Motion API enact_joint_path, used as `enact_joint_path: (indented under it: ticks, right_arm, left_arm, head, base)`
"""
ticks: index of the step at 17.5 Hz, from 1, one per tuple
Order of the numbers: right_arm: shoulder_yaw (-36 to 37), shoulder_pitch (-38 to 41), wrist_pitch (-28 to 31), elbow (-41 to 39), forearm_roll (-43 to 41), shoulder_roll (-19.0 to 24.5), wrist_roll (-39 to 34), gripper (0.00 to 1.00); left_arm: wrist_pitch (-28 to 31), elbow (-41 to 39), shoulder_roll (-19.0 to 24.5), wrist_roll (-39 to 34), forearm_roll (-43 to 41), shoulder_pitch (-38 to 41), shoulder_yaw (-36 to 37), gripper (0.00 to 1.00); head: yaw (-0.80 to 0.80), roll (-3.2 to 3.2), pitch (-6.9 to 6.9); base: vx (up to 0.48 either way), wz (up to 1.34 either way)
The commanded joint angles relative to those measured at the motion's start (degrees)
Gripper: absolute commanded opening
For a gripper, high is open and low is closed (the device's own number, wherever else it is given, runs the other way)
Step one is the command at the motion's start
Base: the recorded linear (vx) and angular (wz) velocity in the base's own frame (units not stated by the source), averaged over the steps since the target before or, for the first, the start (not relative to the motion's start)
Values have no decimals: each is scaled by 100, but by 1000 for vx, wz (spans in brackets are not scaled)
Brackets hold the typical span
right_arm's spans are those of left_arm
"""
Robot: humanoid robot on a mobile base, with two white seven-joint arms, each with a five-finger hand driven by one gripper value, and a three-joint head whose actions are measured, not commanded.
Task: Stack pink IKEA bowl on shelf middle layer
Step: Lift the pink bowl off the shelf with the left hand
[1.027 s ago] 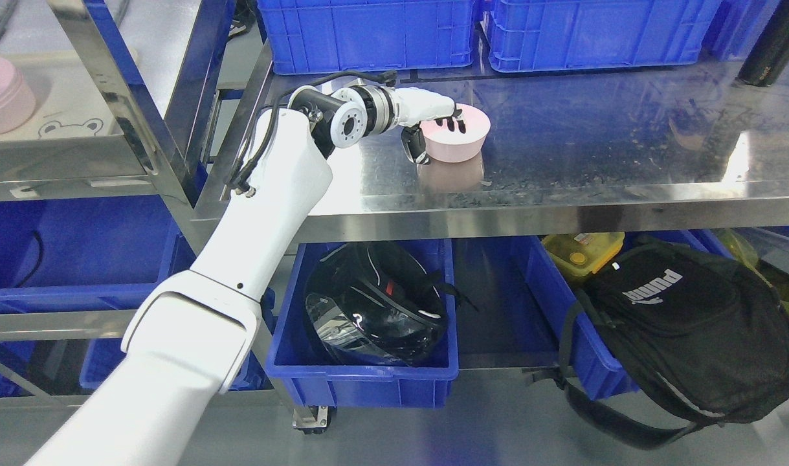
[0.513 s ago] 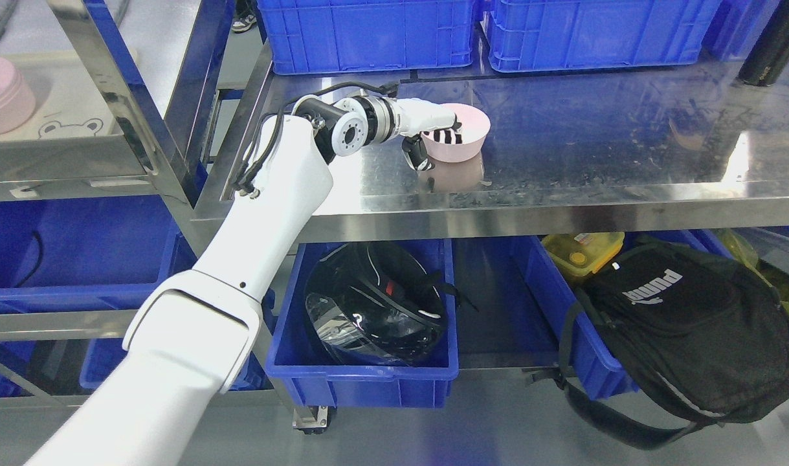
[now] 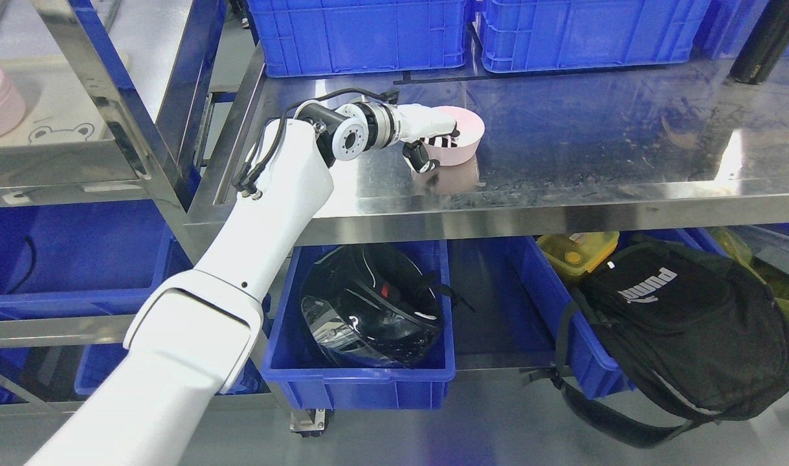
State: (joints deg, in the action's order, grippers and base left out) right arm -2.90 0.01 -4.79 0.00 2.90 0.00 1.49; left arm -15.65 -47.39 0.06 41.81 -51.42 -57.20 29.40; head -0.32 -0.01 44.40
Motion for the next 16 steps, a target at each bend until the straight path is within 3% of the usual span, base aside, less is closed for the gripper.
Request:
enact_joint_path:
  ticks: [1,5,9,12,16]
  right_arm:
    - [0,122,4,-100,0,-100,0,100]
    - [0,122,4,-100,0,-100,0,100]
    - [0,122,4,-100,0,-100,0,100]
    - [0,122,4,-100,0,-100,0,100]
    - [0,122,4,-100,0,-100,0,100]
  left_arm:
    - [-254,81,94,46,9,7,-503,0]
    - [-762,-532,94,143,341,147,-1688,0]
    - [-834,-1963,94,257,1868,1138,-2797,0]
    - [-921,-2887,94,204,2723,1886,-2808,0]
    - [-1877,-3680,94,554,2769,2511,-2720,0]
  head:
    - [0,0,0]
    - [0,0,0]
    - [0,0,0]
    - [0,0,0]
    - [0,0,0]
  base:
    - [11,47]
    - [-3,5]
    - [0,0]
    - [1,14]
    - [-2,140]
